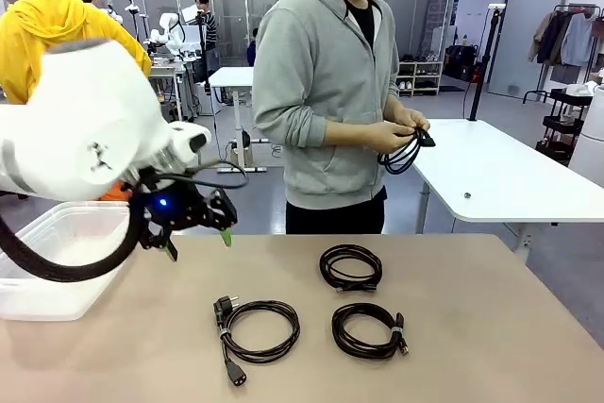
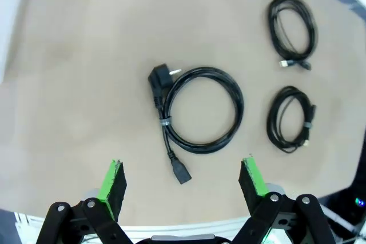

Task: Organize and store the cables.
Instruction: Place the Power Cable into the Organizing box.

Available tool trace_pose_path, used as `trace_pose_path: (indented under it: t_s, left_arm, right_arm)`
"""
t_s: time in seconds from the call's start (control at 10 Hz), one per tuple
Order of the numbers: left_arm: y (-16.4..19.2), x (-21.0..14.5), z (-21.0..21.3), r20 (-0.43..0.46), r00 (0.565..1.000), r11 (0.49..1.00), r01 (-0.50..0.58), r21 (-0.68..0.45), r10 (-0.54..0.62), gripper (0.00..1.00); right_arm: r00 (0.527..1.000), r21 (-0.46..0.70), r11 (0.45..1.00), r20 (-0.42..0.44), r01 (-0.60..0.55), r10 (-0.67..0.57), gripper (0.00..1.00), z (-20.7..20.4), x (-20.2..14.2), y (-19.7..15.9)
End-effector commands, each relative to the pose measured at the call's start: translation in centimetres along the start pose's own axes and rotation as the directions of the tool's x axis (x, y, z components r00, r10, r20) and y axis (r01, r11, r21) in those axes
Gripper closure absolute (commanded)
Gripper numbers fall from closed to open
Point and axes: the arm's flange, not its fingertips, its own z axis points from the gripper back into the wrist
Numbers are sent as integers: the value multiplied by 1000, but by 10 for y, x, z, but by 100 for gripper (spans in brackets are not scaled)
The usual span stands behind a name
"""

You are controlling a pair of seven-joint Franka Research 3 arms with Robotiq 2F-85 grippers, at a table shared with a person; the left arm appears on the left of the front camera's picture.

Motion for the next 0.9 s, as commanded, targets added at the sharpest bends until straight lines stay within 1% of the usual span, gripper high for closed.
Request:
trace_pose_path:
  t_s: [0.0,0.2,0.3,0.4,0.5,0.7,0.8]
  left_arm:
    - [-20,4,-18,-63,996,995,-56,79,61,0]
    - [-24,-3,-45,-175,983,995,-47,91,63,0]
    - [-18,-2,-65,-202,978,998,-35,60,46,0]
    - [-10,-4,-81,-212,977,997,1,80,16,0]
    - [-9,-9,-90,-216,975,997,66,38,-57,0]
    - [-6,-10,-109,-189,980,996,71,47,-61,0]
    - [0,-11,-121,-190,979,996,78,38,-69,0]
  right_arm:
    - [997,-2,998,-45,56,-56,0,9,11,-3]
    - [997,-2,998,-45,56,-56,0,9,11,-3]
    - [997,-2,998,-45,56,-56,0,9,11,-3]
    - [997,-2,998,-45,56,-56,0,9,11,-3]
    - [997,-2,998,-45,56,-56,0,9,11,-3]
    - [997,-2,998,-45,56,-56,0,9,11,-3]
    - [997,-2,998,-45,56,-56,0,9,11,-3]
